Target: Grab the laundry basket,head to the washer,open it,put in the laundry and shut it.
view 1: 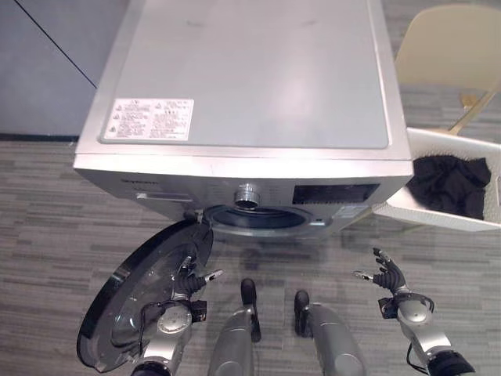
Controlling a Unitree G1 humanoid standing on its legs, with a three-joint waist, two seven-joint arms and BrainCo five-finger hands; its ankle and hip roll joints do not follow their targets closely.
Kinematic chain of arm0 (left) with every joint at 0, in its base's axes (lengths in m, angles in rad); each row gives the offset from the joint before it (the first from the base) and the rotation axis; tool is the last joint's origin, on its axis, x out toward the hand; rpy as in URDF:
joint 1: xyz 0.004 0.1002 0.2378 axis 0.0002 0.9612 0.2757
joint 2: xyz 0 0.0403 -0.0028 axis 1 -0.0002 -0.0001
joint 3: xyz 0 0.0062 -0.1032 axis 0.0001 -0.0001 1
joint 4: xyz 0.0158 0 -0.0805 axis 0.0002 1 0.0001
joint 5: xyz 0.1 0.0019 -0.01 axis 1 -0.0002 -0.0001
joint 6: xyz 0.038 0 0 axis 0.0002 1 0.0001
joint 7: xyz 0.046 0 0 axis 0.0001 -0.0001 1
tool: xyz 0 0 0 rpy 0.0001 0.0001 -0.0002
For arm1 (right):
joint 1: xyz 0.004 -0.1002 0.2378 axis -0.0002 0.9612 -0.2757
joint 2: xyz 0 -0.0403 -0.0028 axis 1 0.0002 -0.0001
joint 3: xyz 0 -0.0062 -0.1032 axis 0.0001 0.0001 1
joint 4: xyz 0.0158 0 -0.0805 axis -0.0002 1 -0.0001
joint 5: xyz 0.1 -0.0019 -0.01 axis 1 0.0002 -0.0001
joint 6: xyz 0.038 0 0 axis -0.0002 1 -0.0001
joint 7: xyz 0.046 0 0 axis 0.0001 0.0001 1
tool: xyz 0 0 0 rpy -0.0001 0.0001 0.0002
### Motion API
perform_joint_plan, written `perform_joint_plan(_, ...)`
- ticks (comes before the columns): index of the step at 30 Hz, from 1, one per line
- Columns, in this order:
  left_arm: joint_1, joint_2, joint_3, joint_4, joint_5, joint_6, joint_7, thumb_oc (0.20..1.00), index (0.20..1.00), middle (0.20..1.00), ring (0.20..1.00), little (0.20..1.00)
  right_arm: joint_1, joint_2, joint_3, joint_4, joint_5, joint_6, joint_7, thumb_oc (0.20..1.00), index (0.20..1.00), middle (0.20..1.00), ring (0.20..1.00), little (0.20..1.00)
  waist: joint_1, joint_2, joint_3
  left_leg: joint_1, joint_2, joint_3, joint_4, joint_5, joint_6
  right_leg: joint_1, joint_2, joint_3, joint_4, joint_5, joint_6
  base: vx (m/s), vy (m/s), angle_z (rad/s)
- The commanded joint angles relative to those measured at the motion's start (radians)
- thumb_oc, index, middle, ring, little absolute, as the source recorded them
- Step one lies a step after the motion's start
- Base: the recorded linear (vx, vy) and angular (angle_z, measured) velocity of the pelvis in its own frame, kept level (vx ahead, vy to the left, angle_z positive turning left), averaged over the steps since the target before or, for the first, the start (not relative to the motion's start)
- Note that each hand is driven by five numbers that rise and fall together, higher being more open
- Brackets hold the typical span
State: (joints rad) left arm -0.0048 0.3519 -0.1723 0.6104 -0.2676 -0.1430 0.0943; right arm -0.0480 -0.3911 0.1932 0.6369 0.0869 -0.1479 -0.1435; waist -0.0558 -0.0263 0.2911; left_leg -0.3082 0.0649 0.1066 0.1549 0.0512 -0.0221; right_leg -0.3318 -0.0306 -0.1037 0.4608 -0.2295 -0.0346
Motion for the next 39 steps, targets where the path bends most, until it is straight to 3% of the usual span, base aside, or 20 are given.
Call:
perform_joint_plan(1, -0.027, 0.006, 0.004, 0.048, 0.034, -0.029, -0.022, 1.000, 1.000, 1.000, 1.000, 1.000, 0.031, 0.002, -0.030, 0.006, -0.008, -0.019, 0.016, 1.000, 1.000, 1.000, 1.000, 1.000, -0.020, -0.014, -0.054, 0.070, 0.028, -0.009, 0.018, -0.071, -0.015, 0.091, -0.022, 0.026, -0.245, 0.142, 0.100, 0.15, 0.016, 0.09)
perform_joint_plan(3, 0.038, -0.005, 0.020, 0.090, 0.090, -0.017, -0.037, 1.000, 1.000, 1.000, 1.000, 1.000, 0.066, 0.008, -0.044, 0.025, -0.015, -0.015, 0.033, 1.000, 1.000, 1.000, 1.000, 1.000, -0.014, -0.019, -0.115, 0.186, 0.012, -0.030, -0.074, -0.069, -0.014, 0.195, -0.014, 0.050, -0.352, 0.172, 0.115, 0.19, 0.069, -0.04)
perform_joint_plan(4, 0.038, -0.004, 0.020, 0.090, 0.090, -0.017, -0.037, 1.000, 1.000, 1.000, 1.000, 1.000, 0.066, 0.009, -0.044, 0.025, -0.015, -0.015, 0.033, 1.000, 1.000, 1.000, 1.000, 1.000, -0.014, -0.019, -0.118, 0.183, 0.011, -0.030, -0.076, -0.066, -0.014, 0.192, -0.015, 0.050, -0.354, 0.174, 0.115, 0.14, 0.110, -0.21)
perform_joint_plan(5, 0.054, -0.010, 0.009, 0.091, 0.113, -0.017, -0.041, 1.000, 1.000, 1.000, 1.000, 1.000, 0.080, 0.013, -0.063, 0.014, 0.004, -0.017, 0.038, 1.000, 1.000, 1.000, 1.000, 1.000, -0.006, -0.024, -0.128, 0.208, -0.022, -0.104, -0.087, -0.077, -0.016, 0.227, -0.013, 0.075, -0.391, 0.187, 0.121, 0.05, 0.061, -0.38)
perform_joint_plan(7, 0.055, -0.020, 0.002, 0.104, 0.112, -0.013, -0.047, 1.000, 1.000, 1.000, 1.000, 1.000, 0.086, 0.022, -0.083, 0.017, 0.030, -0.018, 0.043, 1.000, 1.000, 1.000, 1.000, 1.000, -0.018, -0.023, -0.156, 0.234, -0.037, -0.136, -0.120, -0.083, -0.013, 0.251, -0.018, 0.086, -0.424, 0.201, 0.128, 0.12, 0.127, -0.54)
perform_joint_plan(9, 0.056, -0.023, -0.005, 0.111, 0.118, -0.011, -0.053, 1.000, 1.000, 1.000, 1.000, 1.000, 0.092, 0.026, -0.092, 0.018, 0.042, -0.017, 0.045, 1.000, 1.000, 1.000, 1.000, 1.000, -0.023, -0.021, -0.169, 0.258, -0.035, -0.126, -0.138, -0.084, -0.010, 0.269, -0.022, 0.091, -0.439, 0.210, 0.132, 0.11, 0.115, -0.31)
perform_joint_plan(13, 0.049, -0.025, -0.033, 0.116, 0.144, -0.006, -0.063, 1.000, 1.000, 1.000, 1.000, 1.000, 0.110, 0.060, -0.103, 0.016, 0.077, -0.009, 0.046, 1.000, 1.000, 1.000, 1.000, 1.000, -0.046, -0.018, -0.192, 0.315, -0.040, -0.040, -0.172, -0.094, 0.000, 0.280, -0.028, 0.143, -0.466, 0.243, 0.158, 0.06, 0.160, -0.42)
perform_joint_plan(20, 0.032, -0.010, -0.045, 0.078, 0.147, -0.011, -0.057, 1.000, 1.000, 1.000, 1.000, 1.000, 0.107, 0.073, -0.094, 0.009, 0.078, 0.003, 0.041, 1.000, 1.000, 1.000, 1.000, 1.000, -0.048, -0.026, -0.175, 0.326, -0.041, 0.074, -0.160, -0.119, 0.019, 0.225, -0.011, 0.232, -0.438, 0.281, 0.190, -0.04, 0.080, -0.78)
perform_joint_plan(21, 0.024, -0.003, -0.050, 0.064, 0.152, -0.013, -0.054, 1.000, 1.000, 1.000, 1.000, 1.000, 0.100, 0.074, -0.092, 0.006, 0.076, 0.004, 0.041, 1.000, 1.000, 1.000, 1.000, 1.000, -0.042, -0.025, -0.168, 0.325, -0.035, 0.111, -0.156, -0.124, 0.021, 0.201, -0.012, 0.224, -0.425, 0.289, 0.197, -0.08, -0.004, -1.85)
perform_joint_plan(22, 0.017, 0.004, -0.053, 0.037, 0.155, -0.016, -0.052, 1.000, 1.000, 1.000, 1.000, 1.000, 0.096, 0.081, -0.082, -0.018, 0.069, 0.004, 0.041, 1.000, 1.000, 1.000, 1.000, 1.000, -0.021, -0.018, -0.156, 0.338, -0.009, 0.191, -0.158, -0.131, 0.018, 0.169, -0.052, 0.060, -0.400, 0.282, 0.196, -0.08, -0.005, -1.75)
perform_joint_plan(23, 0.017, 0.005, -0.053, 0.037, 0.155, -0.016, -0.052, 1.000, 1.000, 1.000, 1.000, 1.000, 0.095, 0.081, -0.082, -0.018, 0.069, 0.004, 0.041, 1.000, 1.000, 1.000, 1.000, 1.000, -0.020, -0.020, -0.160, 0.333, -0.009, 0.192, -0.159, -0.128, 0.018, 0.164, -0.053, 0.062, -0.401, 0.285, 0.196, -0.05, -0.035, -1.82)
perform_joint_plan(24, 0.013, 0.006, -0.057, 0.036, 0.156, -0.017, -0.049, 1.000, 1.000, 1.000, 1.000, 1.000, 0.092, 0.081, -0.075, -0.015, 0.064, 0.002, 0.038, 1.000, 1.000, 1.000, 1.000, 1.000, -0.006, -0.014, -0.151, 0.346, 0.005, 0.226, -0.156, -0.134, 0.014, 0.164, -0.083, -0.051, -0.388, 0.271, 0.190, 0.05, -0.012, -1.59)
perform_joint_plan(25, 0.011, 0.006, -0.063, 0.037, 0.163, -0.015, -0.053, 1.000, 1.000, 1.000, 1.000, 1.000, 0.094, 0.083, -0.070, -0.017, 0.059, 0.004, 0.037, 1.000, 1.000, 1.000, 1.000, 1.000, 0.003, -0.004, -0.154, 0.365, 0.017, 0.237, -0.161, -0.154, 0.007, 0.178, -0.103, -0.133, -0.383, 0.245, 0.193, 0.07, -0.053, -1.90)
perform_joint_plan(28, 0.010, -0.002, -0.058, 0.051, 0.170, -0.012, -0.050, 1.000, 1.000, 1.000, 1.000, 1.000, 0.095, 0.083, -0.048, -0.033, 0.032, 0.008, 0.038, 1.000, 1.000, 1.000, 1.000, 1.000, 0.026, -0.003, -0.156, 0.396, 0.042, 0.331, -0.152, -0.160, -0.003, 0.189, -0.178, -0.358, -0.348, 0.239, 0.184, 0.06, -0.136, -1.80)
perform_joint_plan(30, 0.015, -0.014, -0.063, 0.064, 0.173, -0.007, -0.053, 1.000, 1.000, 1.000, 1.000, 1.000, 0.105, 0.084, -0.043, -0.040, 0.029, 0.014, 0.041, 1.000, 1.000, 1.000, 1.000, 1.000, 0.014, -0.005, -0.163, 0.421, 0.044, 0.366, -0.155, -0.167, -0.004, 0.186, -0.185, -0.361, -0.339, 0.241, 0.179, 0.12, -0.160, -0.71)
perform_joint_plan(32, 0.015, -0.029, -0.071, 0.089, 0.177, -0.008, -0.058, 1.000, 1.000, 1.000, 1.000, 1.000, 0.120, 0.080, -0.046, -0.048, 0.034, 0.018, 0.041, 1.000, 1.000, 1.000, 1.000, 1.000, -0.005, 0.003, -0.169, 0.430, 0.055, 0.373, -0.126, -0.183, -0.014, 0.188, -0.163, -0.314, -0.372, 0.239, 0.178, 0.15, -0.192, -0.45)
perform_joint_plan(34, 0.004, -0.047, -0.094, 0.097, 0.181, -0.010, -0.063, 1.000, 1.000, 1.000, 1.000, 1.000, 0.140, 0.062, -0.051, -0.073, 0.044, 0.013, 0.035, 1.000, 1.000, 1.000, 1.000, 1.000, -0.019, 0.016, -0.161, 0.400, 0.089, 0.359, -0.012, -0.196, -0.028, 0.213, -0.129, -0.278, -0.415, 0.232, 0.162, 0.16, -0.277, -0.57)
perform_joint_plan(36, -0.005, -0.065, -0.117, 0.099, 0.181, -0.008, -0.069, 1.000, 1.000, 1.000, 1.000, 1.000, 0.156, 0.041, -0.053, -0.088, 0.042, 0.013, 0.032, 1.000, 1.000, 1.000, 1.000, 1.000, -0.023, 0.023, -0.150, 0.355, 0.134, 0.334, 0.110, -0.169, -0.049, 0.243, -0.099, -0.255, -0.441, 0.212, 0.135, 0.14, -0.237, -0.35)
perform_joint_plan(38, -0.012, -0.078, -0.133, 0.099, 0.170, -0.013, -0.071, 1.000, 1.000, 1.000, 1.000, 1.000, 0.154, 0.027, -0.054, -0.085, 0.041, 0.015, 0.029, 1.000, 1.000, 1.000, 1.000, 1.000, -0.013, 0.031, -0.138, 0.309, 0.139, 0.246, 0.186, -0.125, -0.063, 0.266, -0.070, -0.238, -0.458, 0.196, 0.111, 0.15, -0.144, -0.24)
perform_joint_plan(39, -0.012, -0.082, -0.141, 0.095, 0.165, -0.015, -0.072, 1.000, 1.000, 1.000, 1.000, 1.000, 0.149, 0.024, -0.048, -0.084, 0.044, 0.015, 0.030, 1.000, 1.000, 1.000, 1.000, 1.000, 0.002, 0.026, -0.130, 0.269, 0.097, 0.173, 0.193, -0.137, -0.054, 0.276, -0.064, -0.218, -0.465, 0.186, 0.103, 0.17, -0.088, -0.28)
